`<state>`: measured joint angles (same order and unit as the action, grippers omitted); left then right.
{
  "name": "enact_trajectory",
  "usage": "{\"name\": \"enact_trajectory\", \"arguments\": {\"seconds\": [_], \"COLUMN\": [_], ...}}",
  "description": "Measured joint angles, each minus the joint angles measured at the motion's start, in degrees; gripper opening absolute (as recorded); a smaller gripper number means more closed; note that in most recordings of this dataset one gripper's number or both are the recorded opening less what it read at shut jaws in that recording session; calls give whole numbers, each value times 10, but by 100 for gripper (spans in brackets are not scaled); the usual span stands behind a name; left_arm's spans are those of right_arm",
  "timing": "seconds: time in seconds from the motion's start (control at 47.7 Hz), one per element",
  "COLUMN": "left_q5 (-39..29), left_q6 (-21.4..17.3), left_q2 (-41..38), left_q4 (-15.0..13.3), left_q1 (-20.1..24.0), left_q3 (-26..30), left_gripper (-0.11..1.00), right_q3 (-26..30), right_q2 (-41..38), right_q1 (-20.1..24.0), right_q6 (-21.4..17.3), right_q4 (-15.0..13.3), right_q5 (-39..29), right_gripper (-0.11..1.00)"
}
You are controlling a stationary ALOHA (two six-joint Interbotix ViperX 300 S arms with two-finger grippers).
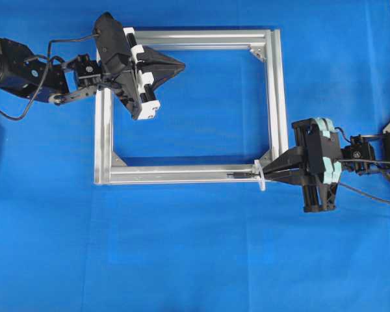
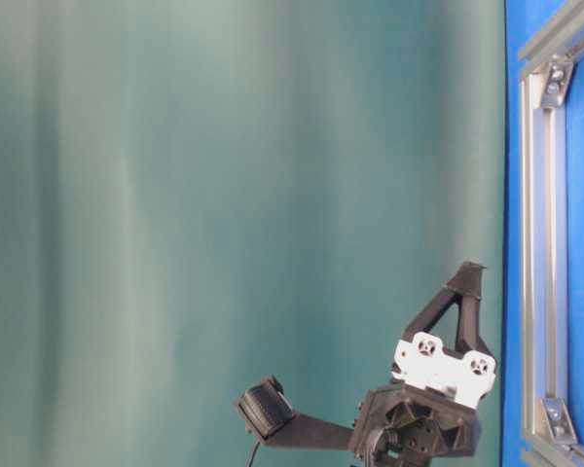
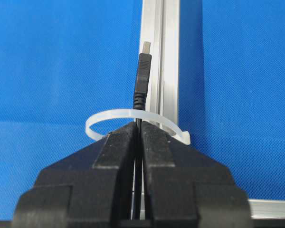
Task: Insert the wire through the string loop located on the right side.
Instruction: 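Move the left gripper toward the plug emerging from the loop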
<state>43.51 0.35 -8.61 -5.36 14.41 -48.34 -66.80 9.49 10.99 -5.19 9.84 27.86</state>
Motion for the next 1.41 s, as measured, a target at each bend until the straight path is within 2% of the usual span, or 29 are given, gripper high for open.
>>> {"name": "enact_trajectory", "arguments": {"seconds": [0.126, 0.252, 0.629, 0.839, 1.007, 1.154, 1.406], "left_q5": [0, -1, 0, 0, 0, -5, -74], "left_q6": [6, 19, 86, 101, 104, 98, 79], "left_q2": [0, 0, 0, 0, 0, 0, -32], "left_q4": [0, 0, 0, 1, 0, 0, 1], "left_q1": [-10, -40, -212, -276, -283, -268, -228], "left_q3": [1, -1, -7, -7, -6, 9, 91], "left_gripper": [0, 0, 0, 0, 0, 0, 0], "right_q3": [0, 0, 0, 0, 0, 0, 0], "right_q2": [0, 0, 0, 1, 0, 0, 0], "right_q1": [0, 0, 0, 0, 0, 0, 0], "right_q6": [0, 0, 0, 0, 0, -1, 0], "right_q4": [0, 0, 0, 0, 0, 0, 0], "right_q5": [0, 0, 0, 0, 0, 0, 1], "right_gripper": [-4, -4, -4, -4, -4, -4, -4]}}
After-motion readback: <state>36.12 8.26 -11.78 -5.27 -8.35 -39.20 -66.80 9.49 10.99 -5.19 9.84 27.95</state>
